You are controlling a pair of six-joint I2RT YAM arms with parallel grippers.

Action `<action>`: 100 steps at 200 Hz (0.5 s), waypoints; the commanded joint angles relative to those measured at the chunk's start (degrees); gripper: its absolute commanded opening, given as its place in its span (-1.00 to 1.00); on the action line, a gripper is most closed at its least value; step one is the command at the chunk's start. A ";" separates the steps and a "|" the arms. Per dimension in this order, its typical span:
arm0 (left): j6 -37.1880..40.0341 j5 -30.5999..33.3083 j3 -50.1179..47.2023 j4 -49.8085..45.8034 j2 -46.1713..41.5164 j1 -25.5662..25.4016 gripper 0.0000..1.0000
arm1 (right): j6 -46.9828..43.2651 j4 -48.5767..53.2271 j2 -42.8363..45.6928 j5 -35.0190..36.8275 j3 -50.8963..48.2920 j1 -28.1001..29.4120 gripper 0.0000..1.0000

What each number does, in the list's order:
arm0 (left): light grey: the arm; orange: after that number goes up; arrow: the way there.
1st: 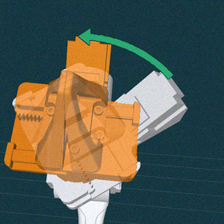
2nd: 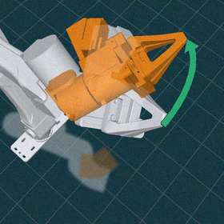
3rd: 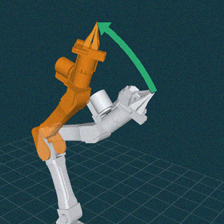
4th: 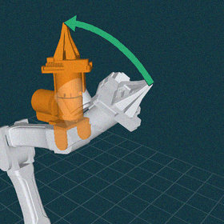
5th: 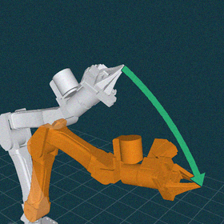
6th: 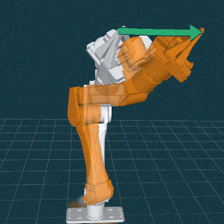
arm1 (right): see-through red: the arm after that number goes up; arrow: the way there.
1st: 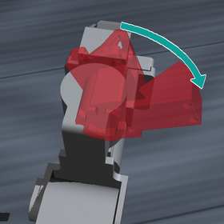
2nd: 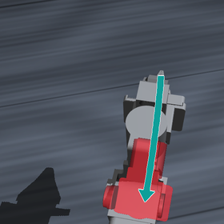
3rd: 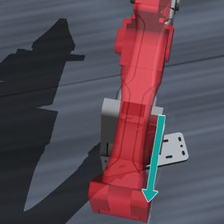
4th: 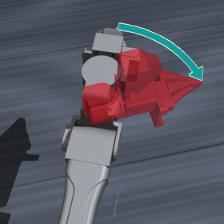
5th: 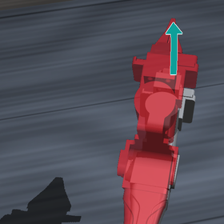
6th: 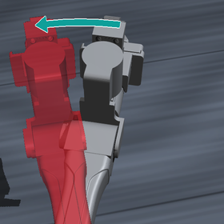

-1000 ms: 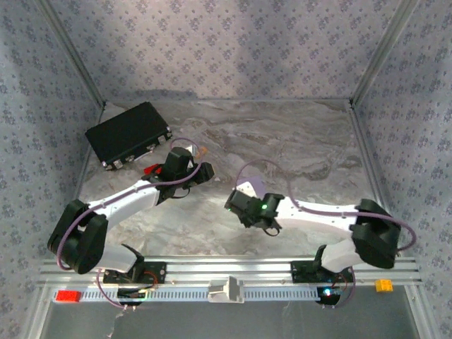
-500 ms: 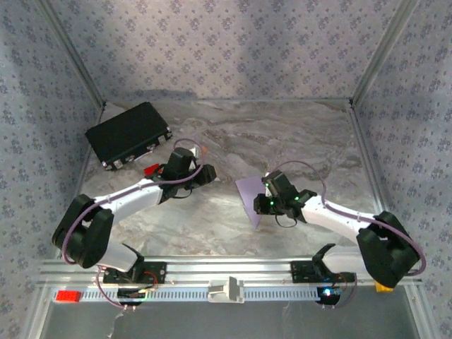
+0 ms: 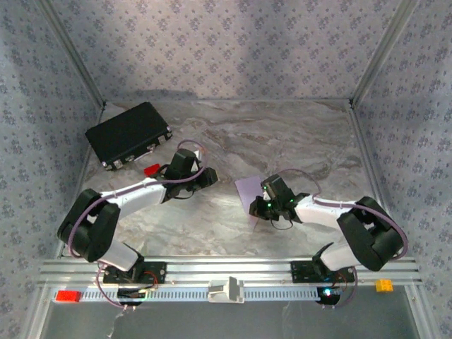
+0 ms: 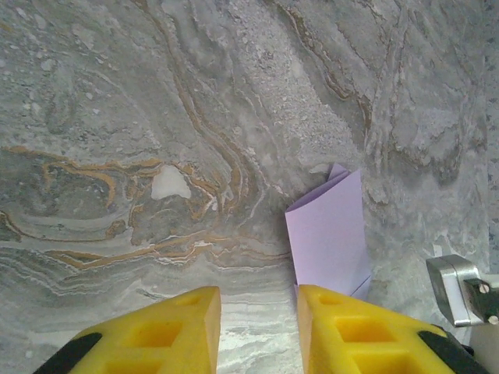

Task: Fold a paper plane with a square sheet of paper (pick it up from the middle)
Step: Rotate the paper at the center of the table.

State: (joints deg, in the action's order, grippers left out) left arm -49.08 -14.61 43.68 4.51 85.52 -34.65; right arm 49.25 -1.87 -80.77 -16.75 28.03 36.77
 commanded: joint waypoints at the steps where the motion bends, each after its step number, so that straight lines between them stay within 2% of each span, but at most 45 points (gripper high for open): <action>1: -0.61 -2.58 1.88 2.34 1.41 -0.53 -0.48 | 9.85 -1.70 -1.50 2.81 -2.98 1.06 -0.78; 27: -2.17 -5.62 2.47 5.54 3.69 -1.09 -0.66 | 18.10 -6.56 -1.19 5.31 -4.30 3.82 -0.77; 61: -2.16 -9.63 5.65 6.28 7.94 -2.93 -0.73 | 27.57 -14.38 1.30 9.88 -6.89 7.08 -0.74; 79: -2.19 -11.27 7.33 6.37 10.43 -3.99 -0.75 | 27.37 -17.20 3.58 10.61 -7.47 7.58 -0.70; 100: -2.07 -13.02 9.31 6.21 12.83 -4.97 -0.75 | 23.44 -11.52 7.31 10.81 -6.06 6.56 -0.67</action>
State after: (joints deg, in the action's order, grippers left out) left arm -51.07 -23.70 49.89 9.26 96.05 -38.57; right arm 72.71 -15.90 -77.45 -8.82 21.23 43.97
